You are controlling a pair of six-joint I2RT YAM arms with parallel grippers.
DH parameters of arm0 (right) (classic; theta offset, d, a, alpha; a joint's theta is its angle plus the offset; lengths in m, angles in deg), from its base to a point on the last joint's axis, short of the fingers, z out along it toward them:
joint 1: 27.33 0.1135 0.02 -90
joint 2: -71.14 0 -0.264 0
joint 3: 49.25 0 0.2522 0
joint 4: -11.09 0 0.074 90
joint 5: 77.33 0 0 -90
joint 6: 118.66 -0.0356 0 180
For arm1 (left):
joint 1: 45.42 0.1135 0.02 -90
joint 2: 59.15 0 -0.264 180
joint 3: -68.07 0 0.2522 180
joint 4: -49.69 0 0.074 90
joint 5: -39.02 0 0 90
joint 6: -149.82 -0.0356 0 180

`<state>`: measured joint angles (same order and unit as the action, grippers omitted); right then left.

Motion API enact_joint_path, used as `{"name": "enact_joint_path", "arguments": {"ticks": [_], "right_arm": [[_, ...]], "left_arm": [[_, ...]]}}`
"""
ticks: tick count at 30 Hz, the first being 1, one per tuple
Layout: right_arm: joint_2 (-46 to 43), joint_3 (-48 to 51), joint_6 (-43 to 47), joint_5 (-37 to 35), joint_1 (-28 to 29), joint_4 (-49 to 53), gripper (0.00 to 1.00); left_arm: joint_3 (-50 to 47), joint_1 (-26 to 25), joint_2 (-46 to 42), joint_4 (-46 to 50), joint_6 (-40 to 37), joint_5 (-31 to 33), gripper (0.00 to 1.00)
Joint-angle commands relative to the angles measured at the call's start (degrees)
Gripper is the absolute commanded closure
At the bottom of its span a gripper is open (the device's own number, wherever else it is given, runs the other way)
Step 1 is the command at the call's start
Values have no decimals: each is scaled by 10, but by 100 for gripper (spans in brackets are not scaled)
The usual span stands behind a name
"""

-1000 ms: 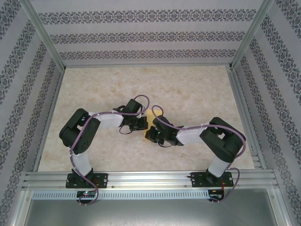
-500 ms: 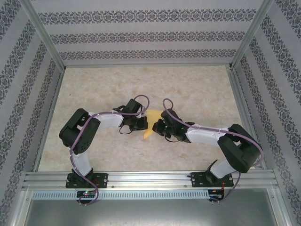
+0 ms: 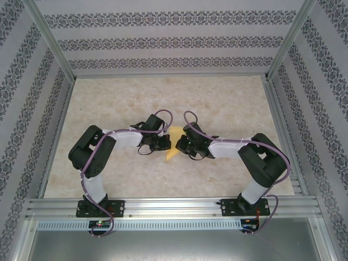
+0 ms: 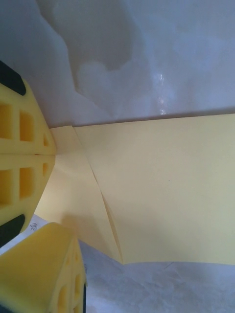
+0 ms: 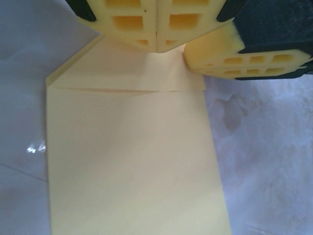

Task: Fold a paper plane with a square sheet of paper (pick it up from the middle)
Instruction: Third fold the triangle at the center of the table.

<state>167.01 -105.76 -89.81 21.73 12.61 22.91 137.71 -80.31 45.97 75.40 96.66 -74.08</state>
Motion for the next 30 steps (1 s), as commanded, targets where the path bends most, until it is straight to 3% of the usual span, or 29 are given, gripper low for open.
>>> {"name": "enact_joint_path", "arguments": {"ticks": [1, 10, 19, 30], "right_arm": [[5, 12, 4, -3, -10, -4, 100], [15, 45, -13, -4, -18, -27, 100], [14, 59, -31, -7, -18, -33, 100], [25, 48, -44, -4, -18, -9, 100]], "left_arm": [[-6, 3, 1, 44, -9, 9, 98], [12, 2, -12, 29, -17, -9, 95], [-3, 0, -72, -33, -3, -60, 76], [-59, -24, -90, -51, 16, -66, 84]]}}
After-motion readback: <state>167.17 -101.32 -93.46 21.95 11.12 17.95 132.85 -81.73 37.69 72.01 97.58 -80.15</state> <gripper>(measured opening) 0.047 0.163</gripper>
